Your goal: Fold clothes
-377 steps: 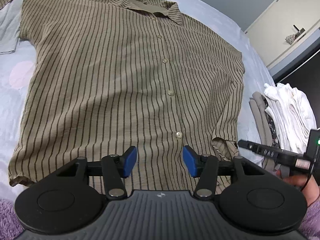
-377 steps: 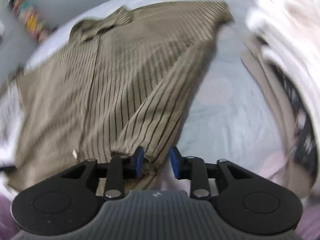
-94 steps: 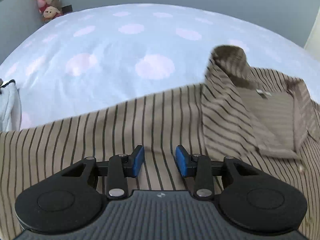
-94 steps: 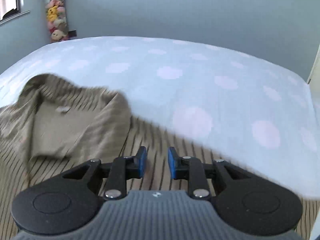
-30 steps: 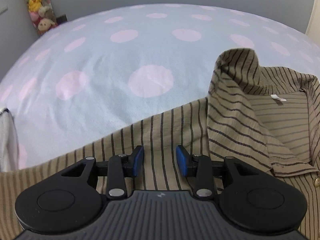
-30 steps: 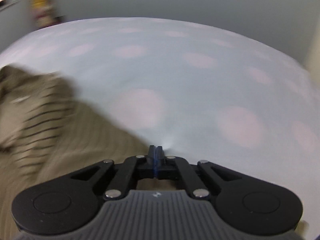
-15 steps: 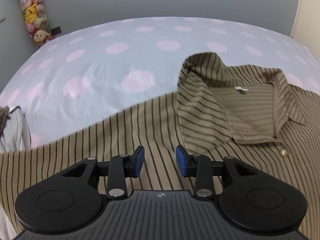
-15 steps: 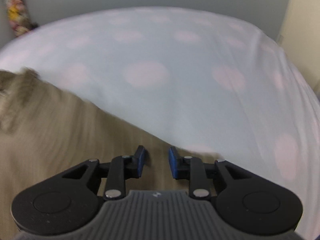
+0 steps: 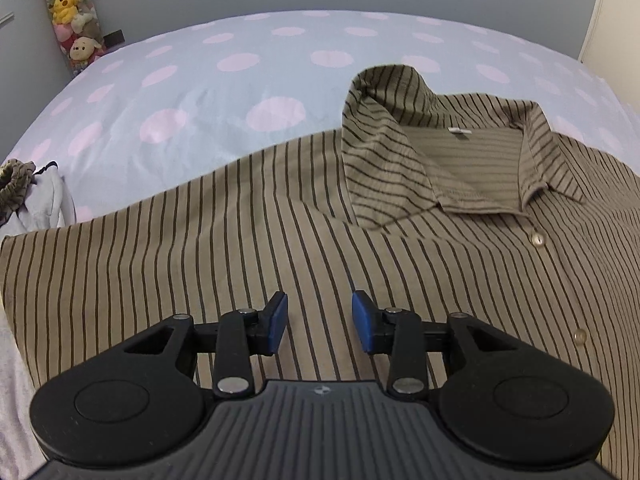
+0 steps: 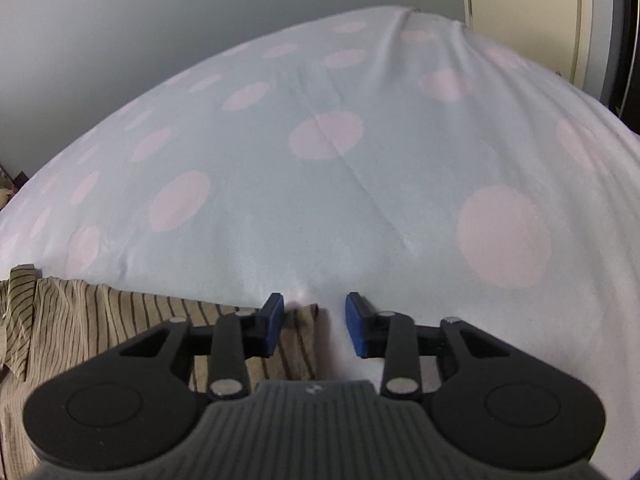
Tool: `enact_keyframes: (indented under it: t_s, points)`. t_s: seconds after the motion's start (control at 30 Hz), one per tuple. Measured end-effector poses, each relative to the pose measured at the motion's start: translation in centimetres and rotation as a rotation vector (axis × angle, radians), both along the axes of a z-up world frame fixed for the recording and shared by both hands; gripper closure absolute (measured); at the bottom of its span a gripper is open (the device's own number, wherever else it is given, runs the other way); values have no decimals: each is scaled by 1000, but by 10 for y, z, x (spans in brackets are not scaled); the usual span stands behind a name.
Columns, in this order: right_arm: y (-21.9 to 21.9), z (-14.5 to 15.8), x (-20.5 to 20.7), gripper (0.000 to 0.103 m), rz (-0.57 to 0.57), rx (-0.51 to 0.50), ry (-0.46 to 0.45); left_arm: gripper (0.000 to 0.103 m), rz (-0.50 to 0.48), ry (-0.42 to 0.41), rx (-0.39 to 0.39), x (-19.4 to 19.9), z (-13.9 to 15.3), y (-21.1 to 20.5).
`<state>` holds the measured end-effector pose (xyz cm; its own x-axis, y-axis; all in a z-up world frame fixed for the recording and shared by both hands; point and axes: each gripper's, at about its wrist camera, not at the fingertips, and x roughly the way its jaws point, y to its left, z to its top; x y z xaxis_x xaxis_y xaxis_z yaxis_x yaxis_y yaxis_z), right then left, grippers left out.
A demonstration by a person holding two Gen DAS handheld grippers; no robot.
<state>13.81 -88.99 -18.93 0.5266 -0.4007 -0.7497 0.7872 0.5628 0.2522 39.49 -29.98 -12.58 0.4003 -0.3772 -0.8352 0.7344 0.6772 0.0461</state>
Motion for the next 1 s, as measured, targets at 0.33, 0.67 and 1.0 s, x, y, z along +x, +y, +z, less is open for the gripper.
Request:
enact_keyframes:
  t_s: [0.33, 0.67, 1.0]
  points:
    - [4, 15, -5, 95, -9, -90, 55, 70, -10, 8, 3, -12, 7, 3]
    - [4, 31, -60, 69, -135, 69, -80, 70, 19, 23, 13, -19, 7, 27]
    - [-5, -2, -29, 72, -114, 61, -140, 70, 25, 7, 42, -42, 21, 44]
